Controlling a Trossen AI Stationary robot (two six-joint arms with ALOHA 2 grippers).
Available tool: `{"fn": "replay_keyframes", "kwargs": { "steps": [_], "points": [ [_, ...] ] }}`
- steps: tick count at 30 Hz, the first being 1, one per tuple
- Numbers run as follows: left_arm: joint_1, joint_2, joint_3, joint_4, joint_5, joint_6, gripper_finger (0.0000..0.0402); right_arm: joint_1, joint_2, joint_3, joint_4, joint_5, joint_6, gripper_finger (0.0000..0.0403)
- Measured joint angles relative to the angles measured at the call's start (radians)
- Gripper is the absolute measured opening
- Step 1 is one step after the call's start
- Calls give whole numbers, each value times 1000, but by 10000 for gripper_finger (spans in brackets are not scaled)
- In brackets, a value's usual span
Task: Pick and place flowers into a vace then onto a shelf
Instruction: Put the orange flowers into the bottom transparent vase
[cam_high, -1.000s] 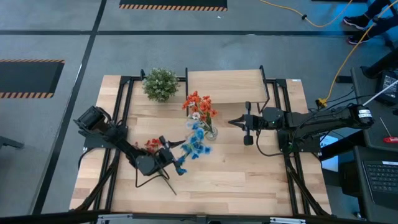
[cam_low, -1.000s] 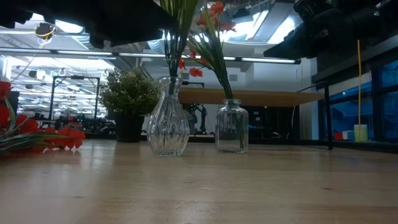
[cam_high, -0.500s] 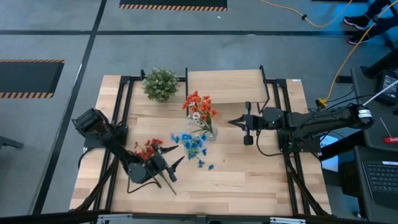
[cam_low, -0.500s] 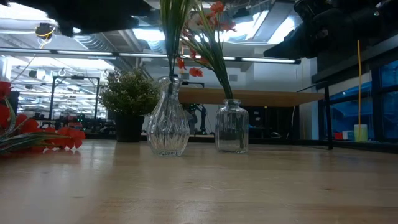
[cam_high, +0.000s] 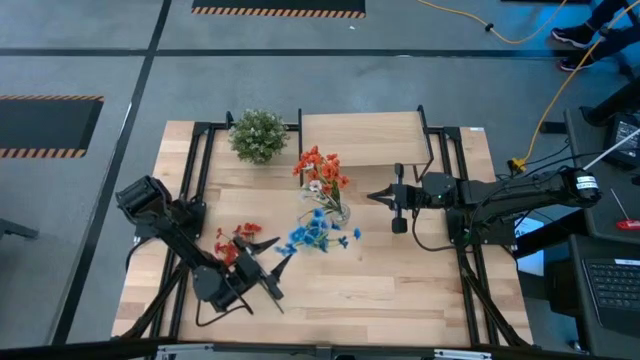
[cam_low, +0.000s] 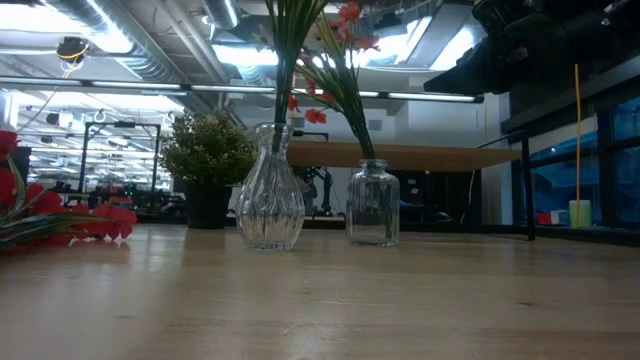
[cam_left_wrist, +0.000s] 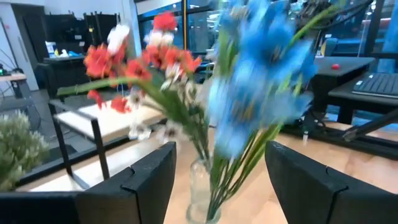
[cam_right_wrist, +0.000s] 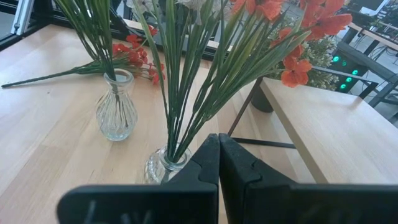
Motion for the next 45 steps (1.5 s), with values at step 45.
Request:
{"fn": "replay_keyframes", "kwargs": {
  "steps": [45],
  "points": [
    [59, 0, 145, -882, 622, -884, 239, 0, 0, 0, -23, 0, 0, 4]
  ]
}}
